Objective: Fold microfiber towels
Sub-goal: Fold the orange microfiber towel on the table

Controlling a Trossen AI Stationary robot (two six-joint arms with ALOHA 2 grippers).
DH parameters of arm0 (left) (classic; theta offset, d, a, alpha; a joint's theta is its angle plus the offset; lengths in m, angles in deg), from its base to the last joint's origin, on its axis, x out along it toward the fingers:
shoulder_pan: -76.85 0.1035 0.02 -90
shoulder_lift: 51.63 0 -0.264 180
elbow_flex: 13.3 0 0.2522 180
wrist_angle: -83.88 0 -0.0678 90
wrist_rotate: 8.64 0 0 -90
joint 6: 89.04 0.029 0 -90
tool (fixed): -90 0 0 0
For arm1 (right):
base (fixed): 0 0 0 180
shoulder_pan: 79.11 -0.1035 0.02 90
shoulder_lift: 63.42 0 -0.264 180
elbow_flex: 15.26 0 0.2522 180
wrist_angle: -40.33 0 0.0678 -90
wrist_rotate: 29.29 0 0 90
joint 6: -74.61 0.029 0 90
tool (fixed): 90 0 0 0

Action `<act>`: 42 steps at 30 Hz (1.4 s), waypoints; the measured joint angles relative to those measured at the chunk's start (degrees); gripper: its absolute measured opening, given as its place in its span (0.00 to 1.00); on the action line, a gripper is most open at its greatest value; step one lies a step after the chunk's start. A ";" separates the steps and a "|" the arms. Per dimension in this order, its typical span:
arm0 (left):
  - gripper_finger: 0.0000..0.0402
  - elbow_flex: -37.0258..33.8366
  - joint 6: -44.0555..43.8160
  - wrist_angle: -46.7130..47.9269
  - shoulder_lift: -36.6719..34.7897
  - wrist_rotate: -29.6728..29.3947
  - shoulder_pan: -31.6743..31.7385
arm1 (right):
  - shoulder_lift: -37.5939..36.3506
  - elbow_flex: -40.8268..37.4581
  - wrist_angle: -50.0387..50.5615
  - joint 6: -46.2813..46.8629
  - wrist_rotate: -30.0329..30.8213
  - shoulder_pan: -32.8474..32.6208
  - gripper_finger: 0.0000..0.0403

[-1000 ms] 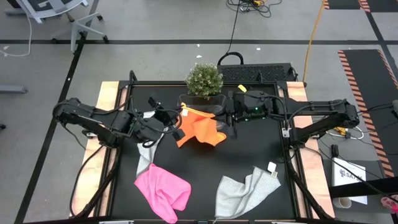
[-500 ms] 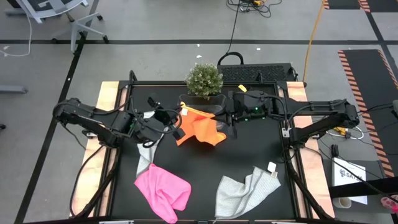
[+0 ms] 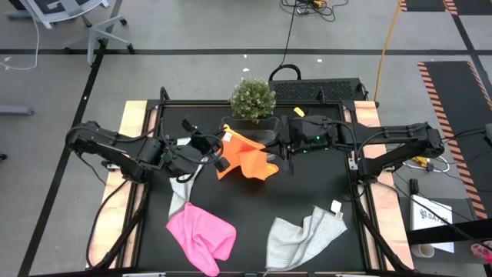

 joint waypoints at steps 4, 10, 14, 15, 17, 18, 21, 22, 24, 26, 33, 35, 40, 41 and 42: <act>0.00 0.00 -0.04 -0.01 0.00 0.08 -0.02 | 0.00 0.00 0.00 -0.12 0.07 -0.82 0.00; 0.00 0.00 -0.42 -0.01 -0.01 -0.24 0.02 | 0.00 -0.03 0.89 -0.11 -0.19 -1.05 0.04; 0.00 0.00 -0.48 -0.01 -0.13 -0.75 0.02 | 0.00 -0.09 0.87 -0.09 -0.30 -1.07 0.05; 0.00 0.00 -0.57 -0.01 -0.13 -0.71 0.02 | 0.00 -0.09 0.81 -0.13 -0.30 -1.07 0.05; 0.00 0.00 -0.59 -0.01 -0.13 -0.56 0.02 | 0.00 -0.09 0.69 -0.13 -0.28 -1.07 0.05; 0.00 0.00 -0.61 -0.01 -0.13 -0.46 0.02 | 0.00 -0.09 0.64 -0.13 -0.28 -1.07 0.05; 0.00 0.00 -0.57 0.01 -0.13 -0.16 0.00 | 0.00 -0.09 0.46 -0.15 -0.28 -1.07 0.03; 0.00 0.00 -0.51 0.02 -0.13 -0.14 0.00 | 0.00 -0.09 0.44 -0.15 -0.28 -1.07 0.03; 0.00 0.00 -0.50 0.02 -0.13 -0.14 0.00 | 0.00 -0.09 0.40 -0.05 -0.28 -1.07 0.03; 0.00 0.00 -0.48 0.02 -0.13 -0.14 0.00 | 0.00 -0.09 0.28 0.02 -0.17 -1.34 0.03; 0.00 0.00 -0.44 0.08 -0.13 0.14 0.00 | -0.27 -0.09 3.91 0.03 4.96 -4.30 0.03; 0.00 0.00 -0.46 0.08 -0.13 0.13 0.00 | -1.30 -0.11 7.56 0.73 9.05 -5.38 0.03; 0.00 0.00 -0.48 0.26 -0.11 0.12 0.00 | -3.56 -0.09 10.38 7.45 13.63 -7.84 0.03; 0.00 0.00 -0.48 0.26 -0.11 0.12 0.03 | -3.53 -0.09 10.03 8.20 13.60 -8.61 0.03; 0.00 0.00 -0.53 0.26 -0.11 0.14 0.11 | -3.25 -0.09 10.03 8.53 13.52 -9.38 0.03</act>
